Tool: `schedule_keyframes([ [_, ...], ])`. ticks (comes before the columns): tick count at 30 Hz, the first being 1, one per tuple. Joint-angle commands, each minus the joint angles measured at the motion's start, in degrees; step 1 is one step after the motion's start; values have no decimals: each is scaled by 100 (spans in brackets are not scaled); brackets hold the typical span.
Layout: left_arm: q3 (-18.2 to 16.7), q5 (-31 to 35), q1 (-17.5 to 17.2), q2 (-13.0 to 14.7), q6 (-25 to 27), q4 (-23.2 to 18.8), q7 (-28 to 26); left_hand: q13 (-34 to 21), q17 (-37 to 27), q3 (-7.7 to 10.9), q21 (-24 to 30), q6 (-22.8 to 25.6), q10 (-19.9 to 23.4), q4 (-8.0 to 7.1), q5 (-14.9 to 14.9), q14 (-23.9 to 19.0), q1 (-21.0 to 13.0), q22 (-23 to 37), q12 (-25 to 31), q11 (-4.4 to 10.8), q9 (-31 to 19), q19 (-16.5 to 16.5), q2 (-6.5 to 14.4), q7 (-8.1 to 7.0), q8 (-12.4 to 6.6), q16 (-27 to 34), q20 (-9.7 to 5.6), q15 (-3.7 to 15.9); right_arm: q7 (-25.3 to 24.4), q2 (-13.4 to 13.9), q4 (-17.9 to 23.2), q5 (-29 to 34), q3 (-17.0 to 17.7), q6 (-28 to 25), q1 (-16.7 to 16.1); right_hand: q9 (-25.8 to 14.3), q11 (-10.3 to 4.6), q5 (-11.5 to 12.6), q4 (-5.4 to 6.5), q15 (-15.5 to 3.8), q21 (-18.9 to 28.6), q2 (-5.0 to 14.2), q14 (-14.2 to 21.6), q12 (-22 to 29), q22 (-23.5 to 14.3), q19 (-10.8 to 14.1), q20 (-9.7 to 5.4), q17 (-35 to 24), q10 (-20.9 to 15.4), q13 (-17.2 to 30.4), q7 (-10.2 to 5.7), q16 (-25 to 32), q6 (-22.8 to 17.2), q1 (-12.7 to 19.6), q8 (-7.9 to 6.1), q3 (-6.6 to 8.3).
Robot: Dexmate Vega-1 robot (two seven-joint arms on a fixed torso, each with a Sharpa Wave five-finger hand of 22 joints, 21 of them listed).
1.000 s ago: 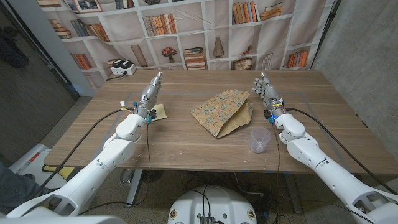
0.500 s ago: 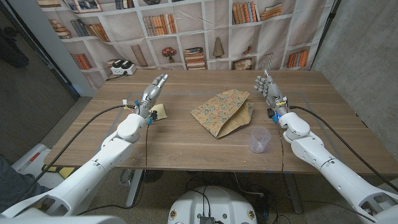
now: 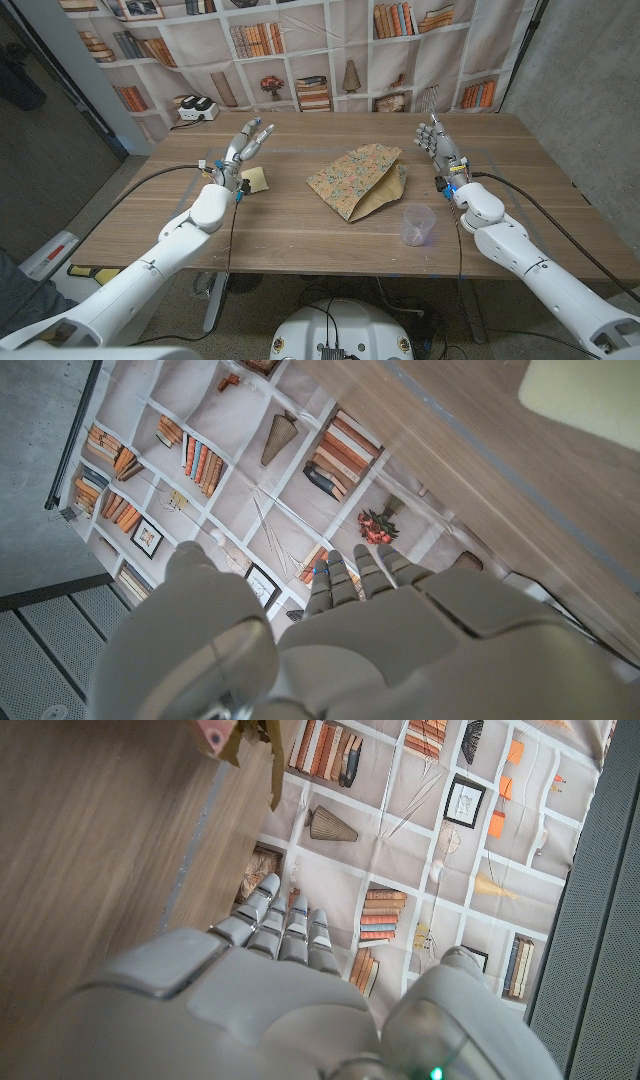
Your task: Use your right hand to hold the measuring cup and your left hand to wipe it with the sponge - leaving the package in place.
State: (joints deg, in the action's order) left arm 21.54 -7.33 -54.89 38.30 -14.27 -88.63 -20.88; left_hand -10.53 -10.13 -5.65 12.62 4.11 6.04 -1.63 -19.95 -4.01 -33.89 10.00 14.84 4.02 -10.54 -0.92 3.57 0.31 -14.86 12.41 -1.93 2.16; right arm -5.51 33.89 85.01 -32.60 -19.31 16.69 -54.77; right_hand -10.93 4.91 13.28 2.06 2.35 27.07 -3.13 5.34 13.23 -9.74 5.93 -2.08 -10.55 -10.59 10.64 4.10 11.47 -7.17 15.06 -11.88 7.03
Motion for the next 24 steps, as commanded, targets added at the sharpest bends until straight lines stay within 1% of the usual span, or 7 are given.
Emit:
schedule_keyframes([
  [1,-152,562,-194,201,406,-321,-543,-16,-7,-14,43,142,133,50,-12,-135,-99,22,32,20,-9,76,-14,11,-52,27,-145,75,-163,55,230,64,55,-42,-153,-12,-12,30,19,-27,1,-15,52,48,-25,55,-216,-6,-56,14,19,42,-54,-12,-24,-14],
  [9,-226,871,-278,362,875,-534,-762,-18,-7,-15,32,266,286,110,-21,-337,-214,24,34,27,-10,131,-27,-17,-50,50,-146,129,-243,22,293,109,29,-92,-169,-10,-8,34,15,-27,-19,-6,68,46,-26,68,-215,-6,-67,14,9,38,-74,-8,-25,-17],
  [11,-230,988,-293,390,1037,-586,-859,-20,-5,-7,9,407,436,178,-29,-442,-338,24,45,75,-11,136,-44,-60,-66,44,-135,163,-254,7,296,106,21,-107,-169,-10,-12,35,14,-25,-22,-5,68,44,-26,75,-216,-6,-67,14,8,36,-77,-7,-24,-17],
  [14,-199,1283,-298,404,1368,-670,-1106,-22,4,4,-27,835,760,381,-55,-737,-690,23,46,218,-12,188,-129,-165,-132,39,-127,302,-306,-10,315,140,6,-129,-173,-10,-11,36,13,-23,-29,-3,68,42,-27,78,-216,-6,-67,14,6,33,-83,-6,-24,-19],
  [18,-170,1442,-293,424,1735,-775,-1203,-23,9,13,-30,1198,1133,520,-60,-1073,-953,27,79,313,-13,282,-169,-259,-181,63,-128,431,-341,-36,333,160,-8,-132,-178,-9,-5,38,11,-22,-38,0,67,39,-27,82,-213,-6,-67,14,6,28,-98,-3,-27,-20],
  [22,-100,1603,-258,437,2049,-832,-1277,-23,9,7,-47,1450,1330,565,-58,-1212,-1050,30,89,375,-13,283,-178,-297,-225,57,-134,450,-361,-67,341,171,-13,-97,-188,-9,-11,40,8,-25,-49,3,69,33,-27,88,-210,-6,-59,14,-3,24,-105,-1,-25,-22],
  [24,-58,1689,-238,442,2256,-888,-1304,-23,8,4,-58,1555,1415,578,-57,-1281,-1085,32,89,348,-13,269,-175,-297,-240,57,-141,458,-350,-80,348,150,-5,-73,-197,-9,-8,41,7,-24,-56,5,70,30,-28,91,-208,-6,-56,14,-2,21,-115,0,-26,-23],
])
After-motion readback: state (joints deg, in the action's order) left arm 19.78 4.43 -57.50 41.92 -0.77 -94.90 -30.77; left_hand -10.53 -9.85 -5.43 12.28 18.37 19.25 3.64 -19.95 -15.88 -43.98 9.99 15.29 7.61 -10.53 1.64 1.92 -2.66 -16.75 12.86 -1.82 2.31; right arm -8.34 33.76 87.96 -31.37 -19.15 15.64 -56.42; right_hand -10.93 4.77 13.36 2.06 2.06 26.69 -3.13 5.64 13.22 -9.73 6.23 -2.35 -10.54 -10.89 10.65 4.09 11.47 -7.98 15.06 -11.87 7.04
